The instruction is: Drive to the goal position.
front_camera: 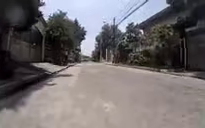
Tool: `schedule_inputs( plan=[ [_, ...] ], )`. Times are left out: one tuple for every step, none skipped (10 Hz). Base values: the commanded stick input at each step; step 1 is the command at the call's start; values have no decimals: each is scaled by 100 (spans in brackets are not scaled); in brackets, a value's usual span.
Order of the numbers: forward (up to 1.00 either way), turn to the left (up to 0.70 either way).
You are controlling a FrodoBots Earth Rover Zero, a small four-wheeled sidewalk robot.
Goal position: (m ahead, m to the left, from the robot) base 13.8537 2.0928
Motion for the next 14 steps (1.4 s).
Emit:
schedule_inputs(
  plan=[
    [100, 0],
    [100, 0],
    [100, 0],
    [100, 0],
    [100, 0],
    [100, 0],
    [100, 0],
    [100, 0],
    [100, 0],
    [100, 0],
    [100, 0],
    [100, 0],
    [100, 0],
    [100, 0]
  ],
)
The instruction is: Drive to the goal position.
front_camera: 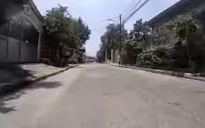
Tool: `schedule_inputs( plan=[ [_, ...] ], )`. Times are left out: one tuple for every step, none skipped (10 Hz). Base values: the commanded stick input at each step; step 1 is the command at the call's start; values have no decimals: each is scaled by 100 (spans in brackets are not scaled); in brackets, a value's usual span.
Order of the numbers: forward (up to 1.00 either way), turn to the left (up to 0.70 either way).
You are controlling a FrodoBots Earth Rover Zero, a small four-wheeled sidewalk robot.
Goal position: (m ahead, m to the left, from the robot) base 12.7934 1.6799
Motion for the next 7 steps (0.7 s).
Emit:
schedule_inputs(
  plan=[
    [100, 0],
    [100, 0],
    [100, 0],
    [100, 0],
    [100, 0],
    [100, 0],
    [100, 0]
  ],
)
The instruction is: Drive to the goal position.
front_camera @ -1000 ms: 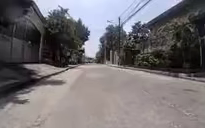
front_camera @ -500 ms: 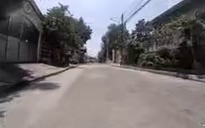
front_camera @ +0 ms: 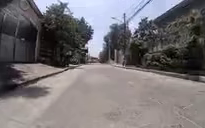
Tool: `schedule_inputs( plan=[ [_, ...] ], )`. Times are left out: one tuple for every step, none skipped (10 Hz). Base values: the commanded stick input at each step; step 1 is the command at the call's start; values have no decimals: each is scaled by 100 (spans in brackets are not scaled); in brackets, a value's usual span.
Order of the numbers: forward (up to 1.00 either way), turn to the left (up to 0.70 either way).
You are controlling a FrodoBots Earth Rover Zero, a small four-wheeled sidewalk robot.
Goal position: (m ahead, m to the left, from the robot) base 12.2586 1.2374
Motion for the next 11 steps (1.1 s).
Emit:
schedule_inputs(
  plan=[
    [100, 0],
    [100, 0],
    [100, 0],
    [100, 0],
    [100, 0],
    [100, 0],
    [100, 0],
    [100, 0],
    [100, 0],
    [100, 0],
    [100, 0]
  ],
)
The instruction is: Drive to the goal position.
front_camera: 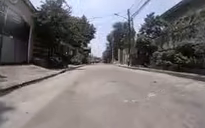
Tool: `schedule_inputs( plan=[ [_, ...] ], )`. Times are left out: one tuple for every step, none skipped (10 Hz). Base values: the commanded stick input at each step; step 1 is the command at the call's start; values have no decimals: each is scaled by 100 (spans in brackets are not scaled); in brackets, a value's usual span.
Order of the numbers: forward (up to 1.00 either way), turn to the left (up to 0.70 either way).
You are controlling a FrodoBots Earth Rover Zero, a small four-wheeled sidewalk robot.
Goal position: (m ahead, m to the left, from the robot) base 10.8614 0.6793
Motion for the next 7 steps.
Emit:
schedule_inputs(
  plan=[
    [100, 0],
    [100, 0],
    [100, 0],
    [100, 0],
    [100, 0],
    [100, 0],
    [100, 0]
  ],
)
